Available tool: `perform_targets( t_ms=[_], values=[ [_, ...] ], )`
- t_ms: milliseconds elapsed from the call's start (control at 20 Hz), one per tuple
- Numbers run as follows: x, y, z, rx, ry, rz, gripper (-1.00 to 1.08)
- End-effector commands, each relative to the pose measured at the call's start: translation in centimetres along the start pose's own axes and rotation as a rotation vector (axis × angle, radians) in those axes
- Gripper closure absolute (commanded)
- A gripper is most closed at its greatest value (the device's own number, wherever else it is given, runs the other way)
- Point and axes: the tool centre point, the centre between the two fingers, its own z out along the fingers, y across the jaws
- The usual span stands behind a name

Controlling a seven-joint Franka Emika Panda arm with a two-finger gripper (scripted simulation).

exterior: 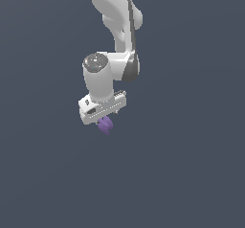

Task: Pick up the object and move it to a goal position.

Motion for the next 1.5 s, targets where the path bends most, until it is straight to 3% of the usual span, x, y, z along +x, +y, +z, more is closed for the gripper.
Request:
perform_targets(
  t_ms=[0,450,900,1450],
  values=[
    [-0.4,0.4,0.4,-0.001,0.0,-0.048,-0.92],
    [-1.3,1.2,1.2,-0.002,0.001,-0.149,-0.92],
    [-1.5,1.3,1.7,-0.002,0.001,-0.16,-0.92],
    [-1.5,1.3,6.1,-0.002,0.001,-0.164,-0.92]
  ],
)
